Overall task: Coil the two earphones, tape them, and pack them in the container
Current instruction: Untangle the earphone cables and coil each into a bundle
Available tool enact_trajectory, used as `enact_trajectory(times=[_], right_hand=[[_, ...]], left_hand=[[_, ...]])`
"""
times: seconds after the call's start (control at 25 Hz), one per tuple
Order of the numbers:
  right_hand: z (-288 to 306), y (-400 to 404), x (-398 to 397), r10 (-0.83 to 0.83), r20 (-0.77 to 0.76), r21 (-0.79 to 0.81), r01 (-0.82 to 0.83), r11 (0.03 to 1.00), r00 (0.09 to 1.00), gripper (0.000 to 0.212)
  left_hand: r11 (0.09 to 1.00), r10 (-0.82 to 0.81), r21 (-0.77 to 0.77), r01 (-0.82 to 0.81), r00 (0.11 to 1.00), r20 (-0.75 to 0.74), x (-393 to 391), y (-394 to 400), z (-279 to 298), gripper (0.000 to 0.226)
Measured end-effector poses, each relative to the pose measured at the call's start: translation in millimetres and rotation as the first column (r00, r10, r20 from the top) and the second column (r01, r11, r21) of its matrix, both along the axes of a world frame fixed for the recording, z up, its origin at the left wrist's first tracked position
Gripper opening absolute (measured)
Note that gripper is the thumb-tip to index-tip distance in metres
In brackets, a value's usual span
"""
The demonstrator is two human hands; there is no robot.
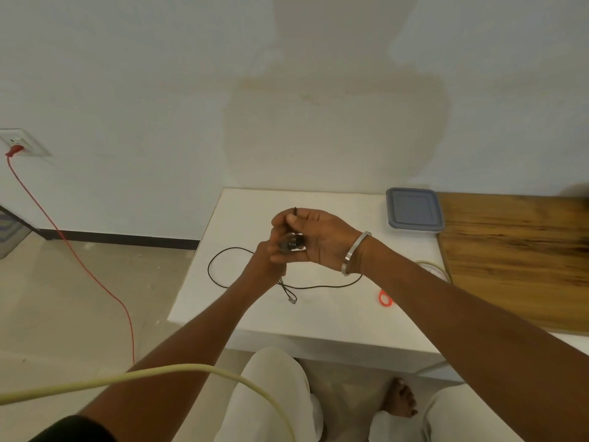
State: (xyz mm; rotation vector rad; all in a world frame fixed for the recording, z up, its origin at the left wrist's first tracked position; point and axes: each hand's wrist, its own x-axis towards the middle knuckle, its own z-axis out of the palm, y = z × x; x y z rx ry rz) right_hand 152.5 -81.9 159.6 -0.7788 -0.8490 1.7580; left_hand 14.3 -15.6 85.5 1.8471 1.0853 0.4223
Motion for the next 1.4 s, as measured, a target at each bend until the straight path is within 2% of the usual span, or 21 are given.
enact_trajectory(times=[0.08, 0.16, 0.24, 0.36, 0.44, 0.56, 0.64, 0.8, 1.04, 1.2, 1.4], right_hand=[[0.9, 2.7, 2.1, -0.122, -0.017, 0.008, 0.122, 0.993, 0.992, 0.024], [1.3, 3.9, 3.6, -0.209, -0.018, 0.023, 0.209, 0.978, 0.978, 0.026], [1.8, 4.7, 3.3, -0.261, -0.018, 0.025, 0.261, 0.965, 0.965, 0.03], [0.3, 6.1, 2.8, -0.312, 0.007, 0.026, 0.311, 0.95, 0.95, 0.032], [-2.4, 6.7, 5.3, -0.356, 0.125, 0.057, 0.352, 0.934, 0.926, 0.031], [-6.7, 6.6, 13.4, -0.416, 0.425, 0.128, 0.402, 0.907, 0.804, 0.031], [-8.4, 5.7, 20.8, -0.444, 0.509, 0.139, 0.439, 0.888, 0.737, 0.034], [-8.8, 7.4, 31.0, -0.473, 0.562, 0.151, 0.478, 0.865, 0.679, 0.034], [-10.1, 11.9, 41.8, -0.559, 0.618, 0.227, 0.556, 0.8, 0.553, 0.024], [-10.1, 11.4, 50.0, -0.624, 0.613, 0.254, 0.627, 0.737, 0.485, 0.024], [-10.8, 15.6, 55.0, -0.619, 0.666, 0.249, 0.658, 0.71, 0.416, 0.029]], left_hand=[[0.999, -0.02, 0.048, 0.024, 0.996, -0.086, 8.8, -7.8, -2.0, 0.023], [0.98, -0.128, 0.134, 0.147, 0.982, -0.14, 15.0, -13.2, -7.6, 0.025], [0.968, -0.203, 0.118, 0.223, 0.966, -0.16, 17.0, -19.0, -8.5, 0.026], [0.964, -0.238, 0.084, 0.253, 0.958, -0.161, 22.2, -26.6, -7.4, 0.032], [0.962, -0.254, 0.064, 0.266, 0.956, -0.146, 25.8, -31.3, -5.6, 0.03], [0.962, -0.271, 0.013, 0.274, 0.956, -0.116, 22.9, -33.1, -5.6, 0.028], [0.96, -0.28, -0.007, 0.281, 0.953, -0.12, 20.5, -32.4, -6.6, 0.028], [0.949, -0.31, 0.005, 0.315, 0.939, -0.148, 18.7, -34.9, -3.4, 0.03], [0.927, -0.37, -0.017, 0.374, 0.908, -0.194, 15.9, -42.9, 1.4, 0.032], [0.922, -0.384, -0.021, 0.387, 0.903, -0.191, 14.8, -44.7, 2.7, 0.032], [0.905, -0.424, -0.042, 0.423, 0.889, -0.175, 13.1, -47.8, 0.1, 0.031]])
